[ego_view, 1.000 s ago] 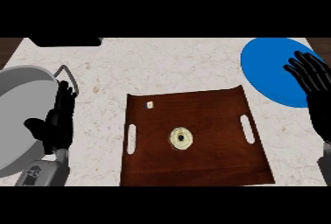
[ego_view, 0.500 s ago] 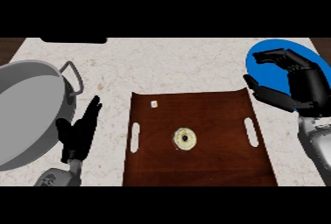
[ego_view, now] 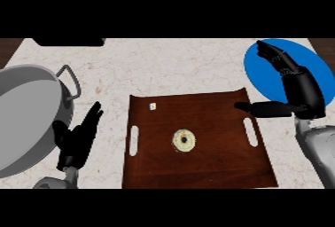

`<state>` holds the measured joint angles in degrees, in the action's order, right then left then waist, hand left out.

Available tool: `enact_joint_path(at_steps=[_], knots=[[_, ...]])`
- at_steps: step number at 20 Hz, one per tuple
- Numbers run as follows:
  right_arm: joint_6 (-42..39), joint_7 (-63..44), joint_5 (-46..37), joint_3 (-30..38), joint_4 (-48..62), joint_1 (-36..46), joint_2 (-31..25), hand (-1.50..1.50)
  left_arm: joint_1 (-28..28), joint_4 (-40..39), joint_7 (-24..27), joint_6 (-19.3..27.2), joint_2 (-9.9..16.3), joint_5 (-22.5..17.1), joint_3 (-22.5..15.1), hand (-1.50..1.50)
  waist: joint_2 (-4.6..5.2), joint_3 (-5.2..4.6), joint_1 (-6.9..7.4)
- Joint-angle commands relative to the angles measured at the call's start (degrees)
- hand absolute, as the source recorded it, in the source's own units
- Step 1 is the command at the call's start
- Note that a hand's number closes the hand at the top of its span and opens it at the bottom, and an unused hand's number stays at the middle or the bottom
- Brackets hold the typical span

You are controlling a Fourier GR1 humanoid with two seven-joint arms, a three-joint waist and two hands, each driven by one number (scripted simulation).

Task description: Pick the cupcake from the tray and place it in the plate

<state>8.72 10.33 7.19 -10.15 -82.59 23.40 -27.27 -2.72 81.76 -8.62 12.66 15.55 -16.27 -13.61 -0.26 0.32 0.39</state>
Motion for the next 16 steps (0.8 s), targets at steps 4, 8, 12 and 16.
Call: enact_joint_path(at_steps=[4, 8, 12, 16], knots=[[-9.8, -14.6, -8.7, -11.3, -6.6, 2.3, -8.9, -1.50, 3.5, -1.6, 0.8, -2.2, -0.4, -0.5, -0.8, 0.00, -0.17, -0.58, -0.43], [-15.7, -26.3, -8.7, -13.6, -12.0, 7.3, -10.5, -1.50, -0.1, -2.8, -1.9, -0.6, -1.3, -0.2, 0.3, 0.00, 0.05, -0.49, -0.68], [-15.8, -31.3, -13.9, -16.4, -12.5, 7.1, -8.5, -1.50, 2.0, -1.3, -2.1, -1.8, -1.3, 0.4, -0.7, 0.00, 0.21, -0.38, -0.17], [-16.1, -40.4, -17.4, -21.0, -19.2, 6.5, -3.4, -1.50, 0.9, -1.9, -2.6, -3.3, -0.3, -0.3, 1.7, 0.00, 0.14, -0.36, -0.45]])
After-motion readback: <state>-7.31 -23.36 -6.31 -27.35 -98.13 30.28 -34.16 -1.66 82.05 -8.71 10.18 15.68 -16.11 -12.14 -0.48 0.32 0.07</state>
